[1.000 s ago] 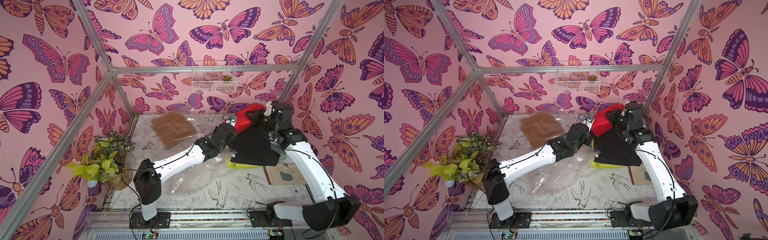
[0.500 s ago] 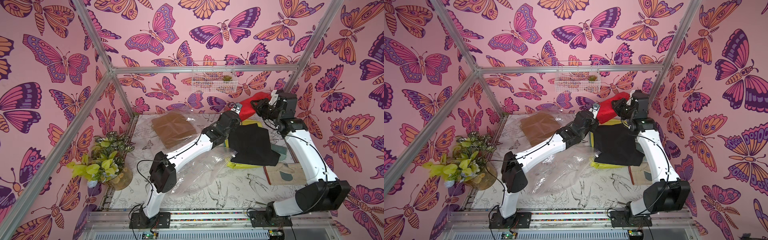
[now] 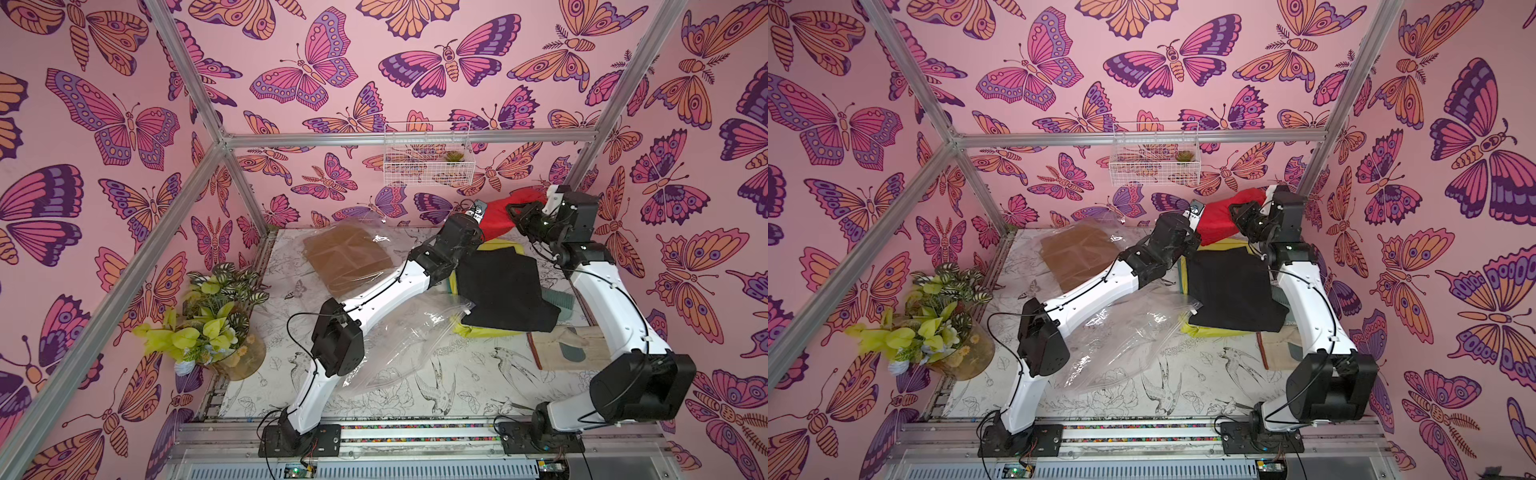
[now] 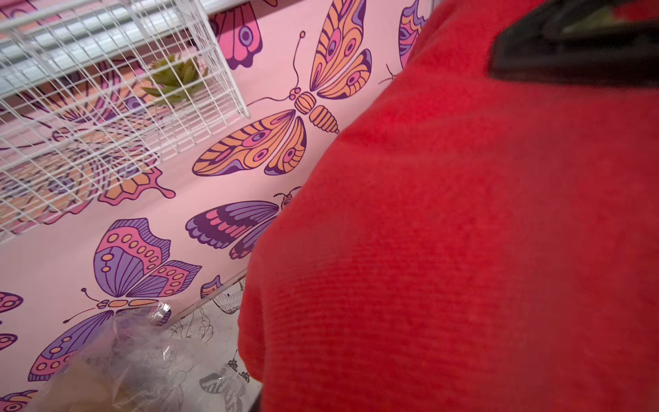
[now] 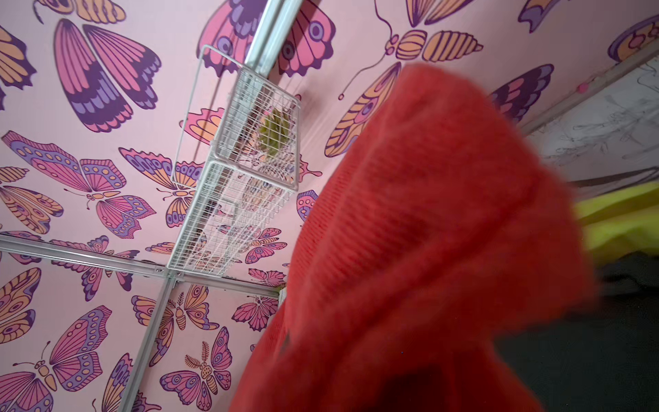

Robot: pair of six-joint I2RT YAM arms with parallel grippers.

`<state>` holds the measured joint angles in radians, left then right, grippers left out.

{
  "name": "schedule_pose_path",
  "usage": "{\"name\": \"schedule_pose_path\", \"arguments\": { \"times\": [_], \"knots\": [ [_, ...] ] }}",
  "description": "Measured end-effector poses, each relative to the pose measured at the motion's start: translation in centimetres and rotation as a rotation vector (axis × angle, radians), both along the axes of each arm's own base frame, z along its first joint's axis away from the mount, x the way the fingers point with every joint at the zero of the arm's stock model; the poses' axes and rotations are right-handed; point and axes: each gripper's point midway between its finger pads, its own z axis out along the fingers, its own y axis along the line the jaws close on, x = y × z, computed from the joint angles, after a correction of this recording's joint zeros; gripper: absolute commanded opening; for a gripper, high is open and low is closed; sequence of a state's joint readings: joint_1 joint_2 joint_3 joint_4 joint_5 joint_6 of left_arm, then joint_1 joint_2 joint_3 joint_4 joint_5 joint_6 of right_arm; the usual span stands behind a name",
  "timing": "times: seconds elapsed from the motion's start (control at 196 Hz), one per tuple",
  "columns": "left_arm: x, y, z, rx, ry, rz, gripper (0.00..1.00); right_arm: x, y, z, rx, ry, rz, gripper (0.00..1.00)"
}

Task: Take the trousers out of the vacuum bag
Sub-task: Place the trousers at the center of the board.

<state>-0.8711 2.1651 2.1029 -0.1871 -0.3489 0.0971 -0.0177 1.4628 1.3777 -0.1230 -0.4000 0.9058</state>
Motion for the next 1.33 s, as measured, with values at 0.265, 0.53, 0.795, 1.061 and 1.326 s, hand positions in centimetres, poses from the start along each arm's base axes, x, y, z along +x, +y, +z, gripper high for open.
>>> {"name": "schedule_pose_path", "arguments": {
  "times": [0.265, 0.53, 0.795, 1.061, 1.326],
  "knots": [
    [-1.8, -1.2, -5.0, 0.044, 0.081, -0.070, 0.00, -2.9, -1.3, -5.2, 0.000, 0.079, 0.005, 0.00],
    [-5.7, -1.3, -6.5, 0.048, 0.099, -0.132, 0.00, -7.3, -1.3, -6.9, -0.023, 0.081, 0.026, 0.00],
    [-9.3, -0.9, -10.2, 0.097, 0.132, -0.183, 0.12, -11.2, -1.1, -12.0, -0.024, 0.174, 0.035, 0.00],
    [-12.2, -0.5, -14.1, 0.135, 0.182, -0.208, 0.40, -13.2, -1.9, -16.3, -0.020, 0.273, 0.012, 0.00],
    [-15.1, 2.1, -14.5, 0.124, 0.221, -0.197, 0.83, -14.8, -3.1, -18.4, -0.041, 0.349, -0.054, 0.21]
  ]
}}
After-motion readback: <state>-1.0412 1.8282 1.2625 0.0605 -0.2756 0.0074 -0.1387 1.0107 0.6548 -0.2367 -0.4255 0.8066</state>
